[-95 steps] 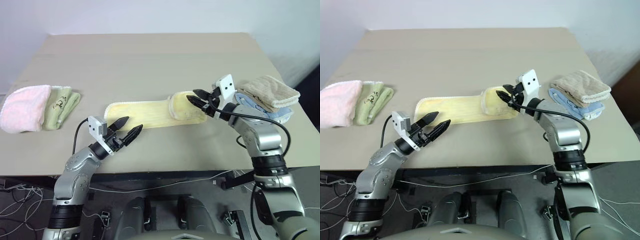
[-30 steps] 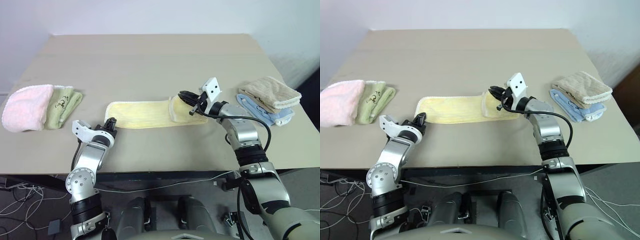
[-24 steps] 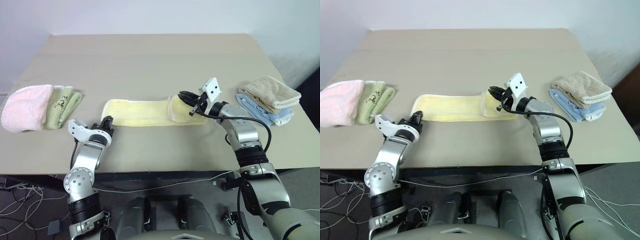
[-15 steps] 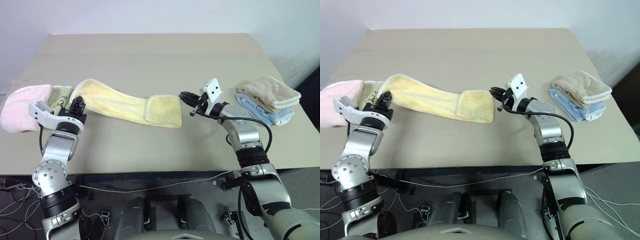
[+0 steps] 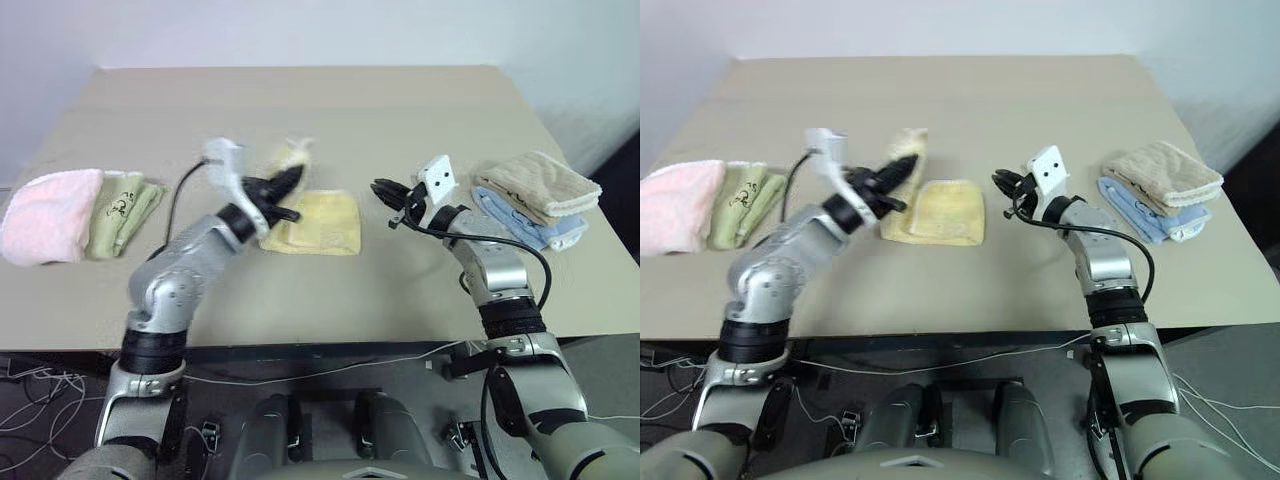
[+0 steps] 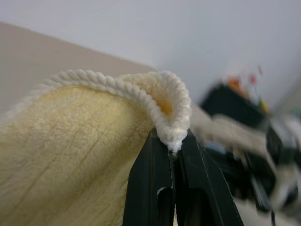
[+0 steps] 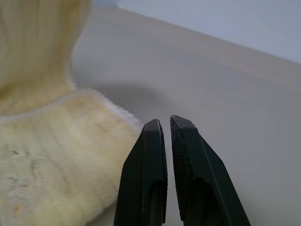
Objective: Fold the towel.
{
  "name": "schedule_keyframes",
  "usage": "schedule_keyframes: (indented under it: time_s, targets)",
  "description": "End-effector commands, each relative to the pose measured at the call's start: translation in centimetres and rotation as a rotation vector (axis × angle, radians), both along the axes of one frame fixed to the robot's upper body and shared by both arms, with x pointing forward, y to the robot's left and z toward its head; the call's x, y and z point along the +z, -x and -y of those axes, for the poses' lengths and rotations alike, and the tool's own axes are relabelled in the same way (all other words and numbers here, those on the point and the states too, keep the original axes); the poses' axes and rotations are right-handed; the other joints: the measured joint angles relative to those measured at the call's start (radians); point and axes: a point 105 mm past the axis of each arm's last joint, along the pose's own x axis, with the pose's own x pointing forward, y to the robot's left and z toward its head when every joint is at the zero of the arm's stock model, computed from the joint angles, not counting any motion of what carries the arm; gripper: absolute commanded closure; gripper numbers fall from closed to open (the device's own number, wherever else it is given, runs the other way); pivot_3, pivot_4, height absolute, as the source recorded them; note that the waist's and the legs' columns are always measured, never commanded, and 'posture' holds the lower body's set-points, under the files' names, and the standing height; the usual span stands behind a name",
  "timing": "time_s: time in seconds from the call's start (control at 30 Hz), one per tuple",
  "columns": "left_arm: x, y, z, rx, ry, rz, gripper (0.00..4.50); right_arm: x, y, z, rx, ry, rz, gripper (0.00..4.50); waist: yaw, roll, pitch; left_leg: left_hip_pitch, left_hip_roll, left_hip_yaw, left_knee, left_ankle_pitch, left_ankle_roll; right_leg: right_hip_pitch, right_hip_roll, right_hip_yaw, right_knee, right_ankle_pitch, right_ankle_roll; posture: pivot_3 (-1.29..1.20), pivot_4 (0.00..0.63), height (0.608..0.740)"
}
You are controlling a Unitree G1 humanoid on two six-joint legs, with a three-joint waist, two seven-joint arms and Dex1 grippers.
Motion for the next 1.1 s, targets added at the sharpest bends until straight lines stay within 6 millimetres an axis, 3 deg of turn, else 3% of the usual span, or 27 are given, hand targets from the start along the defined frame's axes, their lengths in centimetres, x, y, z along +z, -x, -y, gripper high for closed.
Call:
schedule_keyframes:
  time_s: [0.03, 0.23, 0.57, 0.83, 1.0, 1.1]
  targets:
    - [-0.1, 0.4, 3.0, -0.096, -0.102, 0.062, 4.47, 1.8, 0.4, 1.1, -0.038, -0.021, 0.066, 4.17, 0.000, 0.000, 0.000, 0.000, 0.000, 0.000, 0.000, 0.000, 0.000, 0.000, 0.000, 0.000, 0.000, 0.000, 0.000, 0.00, 0.150, 0.740]
    - [-2.0, 0.6, 6.4, -0.189, -0.195, 0.087, 4.47, 1.6, 1.0, 2.0, -0.077, -0.021, 0.063, 4.17, 0.001, 0.000, 0.001, 0.000, 0.000, 0.000, 0.000, 0.000, 0.001, 0.000, 0.000, 0.000, 0.000, 0.000, 0.000, 0.00, 0.150, 0.740]
    - [-3.6, 0.5, 7.4, -0.235, -0.188, 0.035, 4.47, 1.7, 1.4, 2.6, -0.101, -0.015, 0.062, 4.17, 0.002, 0.000, 0.001, 0.000, 0.001, 0.000, 0.000, 0.000, 0.001, -0.001, -0.001, 0.000, 0.000, 0.000, 0.000, 0.00, 0.150, 0.740]
    - [-2.0, 1.0, 6.9, -0.270, -0.033, 0.011, 1.97, 1.9, 1.0, 2.3, -0.092, -0.011, 0.065, 4.17, 0.002, 0.000, 0.001, 0.000, 0.001, -0.001, 0.001, 0.000, 0.001, -0.001, -0.001, 0.000, 0.000, 0.000, 0.000, 0.00, 0.150, 0.740]
    - [-1.3, 0.9, 5.1, -0.223, 0.005, 0.021, 0.29, 2.3, 1.0, 2.1, -0.083, -0.011, 0.073, 4.17, 0.002, 0.000, 0.001, 0.000, 0.001, -0.001, 0.001, 0.000, 0.001, 0.000, -0.001, 0.000, 0.000, 0.000, 0.000, 0.00, 0.150, 0.740]
    - [-1.2, -0.1, 3.0, -0.129, -0.004, 0.035, 0.25, 2.6, 1.1, 2.0, -0.074, -0.017, 0.076, 4.34, 0.002, 0.000, 0.001, 0.000, 0.001, -0.001, 0.001, 0.000, 0.001, 0.000, -0.001, 0.000, 0.000, 0.000, 0.000, 0.00, 0.150, 0.740]
